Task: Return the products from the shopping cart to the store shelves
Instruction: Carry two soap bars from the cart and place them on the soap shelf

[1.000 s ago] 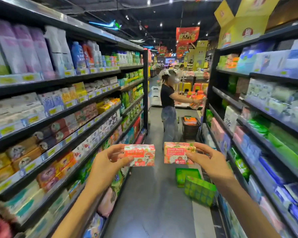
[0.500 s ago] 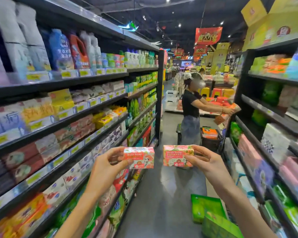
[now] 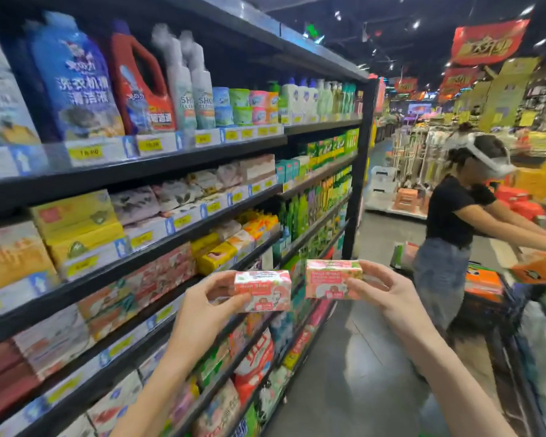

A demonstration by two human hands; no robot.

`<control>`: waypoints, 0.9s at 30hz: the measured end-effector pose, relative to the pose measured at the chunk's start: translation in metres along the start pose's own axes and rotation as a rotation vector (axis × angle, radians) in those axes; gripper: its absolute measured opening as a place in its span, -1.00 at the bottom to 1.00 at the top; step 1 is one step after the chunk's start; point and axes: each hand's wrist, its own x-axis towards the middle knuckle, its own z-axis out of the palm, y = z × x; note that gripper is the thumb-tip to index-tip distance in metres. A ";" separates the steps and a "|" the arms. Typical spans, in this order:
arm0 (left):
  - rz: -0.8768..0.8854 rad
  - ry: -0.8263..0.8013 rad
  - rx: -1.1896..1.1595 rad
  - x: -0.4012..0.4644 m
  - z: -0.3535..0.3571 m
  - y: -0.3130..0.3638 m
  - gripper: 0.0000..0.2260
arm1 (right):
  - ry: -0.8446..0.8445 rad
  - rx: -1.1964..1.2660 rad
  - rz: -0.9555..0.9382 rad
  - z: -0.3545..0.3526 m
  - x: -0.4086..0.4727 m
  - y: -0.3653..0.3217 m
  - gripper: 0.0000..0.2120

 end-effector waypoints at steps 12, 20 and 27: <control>-0.197 0.561 0.156 0.065 -0.009 -0.045 -0.61 | -0.548 0.014 -0.045 0.096 0.219 0.062 -0.66; -0.351 0.858 0.240 0.045 -0.027 -0.054 -0.63 | -0.817 0.002 -0.076 0.180 0.252 0.088 -0.55; -0.409 0.904 0.260 0.048 -0.045 -0.079 -0.60 | -0.899 -0.050 -0.105 0.219 0.246 0.102 -0.45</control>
